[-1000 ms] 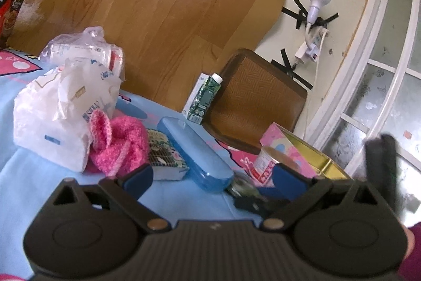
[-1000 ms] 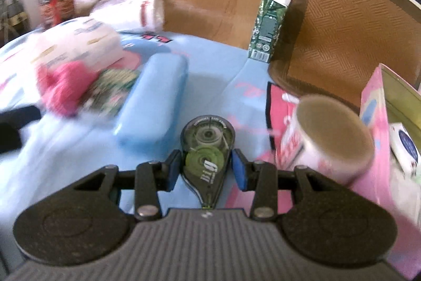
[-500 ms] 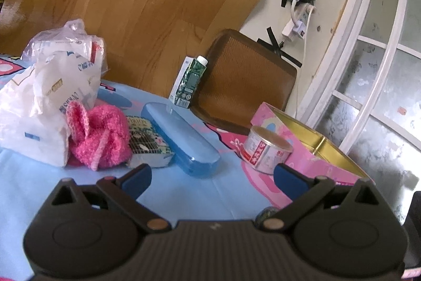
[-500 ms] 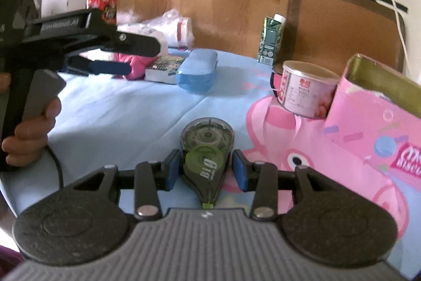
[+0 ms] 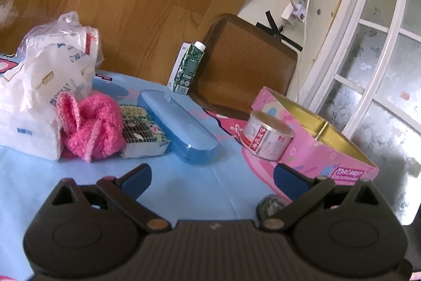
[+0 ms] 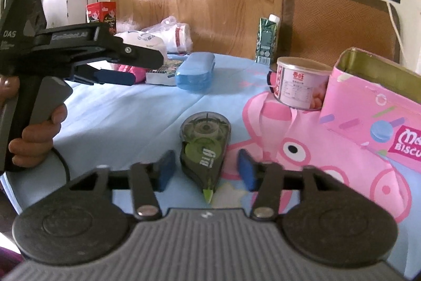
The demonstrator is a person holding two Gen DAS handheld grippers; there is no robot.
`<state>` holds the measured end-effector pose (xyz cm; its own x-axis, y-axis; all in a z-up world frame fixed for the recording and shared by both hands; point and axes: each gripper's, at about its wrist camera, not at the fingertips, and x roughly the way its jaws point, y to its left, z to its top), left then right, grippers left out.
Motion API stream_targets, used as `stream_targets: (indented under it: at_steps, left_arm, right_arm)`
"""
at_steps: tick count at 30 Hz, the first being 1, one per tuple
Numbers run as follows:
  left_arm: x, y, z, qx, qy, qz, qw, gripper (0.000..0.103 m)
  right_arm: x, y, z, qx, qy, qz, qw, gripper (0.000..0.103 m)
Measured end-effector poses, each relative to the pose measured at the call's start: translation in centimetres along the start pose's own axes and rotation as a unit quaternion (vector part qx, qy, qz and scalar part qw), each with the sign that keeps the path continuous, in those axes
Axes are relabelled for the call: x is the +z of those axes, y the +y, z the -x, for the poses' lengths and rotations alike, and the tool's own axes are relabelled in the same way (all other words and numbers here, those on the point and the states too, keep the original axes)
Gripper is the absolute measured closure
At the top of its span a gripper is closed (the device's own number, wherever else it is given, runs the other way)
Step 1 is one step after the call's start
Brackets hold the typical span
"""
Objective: Organize soft objects
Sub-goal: 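Close the left gripper on the green correction-tape roller, then carry the tape roller into the pink tin and open the left gripper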
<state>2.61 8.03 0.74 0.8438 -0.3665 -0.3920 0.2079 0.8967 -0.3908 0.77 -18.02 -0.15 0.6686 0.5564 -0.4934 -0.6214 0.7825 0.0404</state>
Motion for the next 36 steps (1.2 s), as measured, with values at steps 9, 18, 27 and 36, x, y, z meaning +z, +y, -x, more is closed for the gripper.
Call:
stream_targets:
  at_steps: [9,18,27,36]
  left_arm:
    - [-0.3,-0.8,-0.1,-0.029,0.027,0.034,0.9986,0.001]
    - [-1.4,-4.9,-1.7,-0.100,0.085,0.034,0.9908,0.003]
    - [-2.6,-7.1,-3.6,-0.081,0.121,0.031,0.9888,0.018]
    - [1.2,-11.2,-4.8,-0.120,0.090,-0.010,0.9886,0.019]
  right_arm:
    - [-0.5,-0.3,0.8,0.002,-0.007,-0.008,1.000,0.062]
    - [-0.8,-0.2,1.0,0.000,-0.012,-0.014,1.000,0.062]
    - [-1.0,-0.3,1.3,-0.005,-0.019,-0.015,1.000,0.063]
    - [0.3,-1.3,3.8,-0.055,-0.085,-0.020,0.995,0.063]
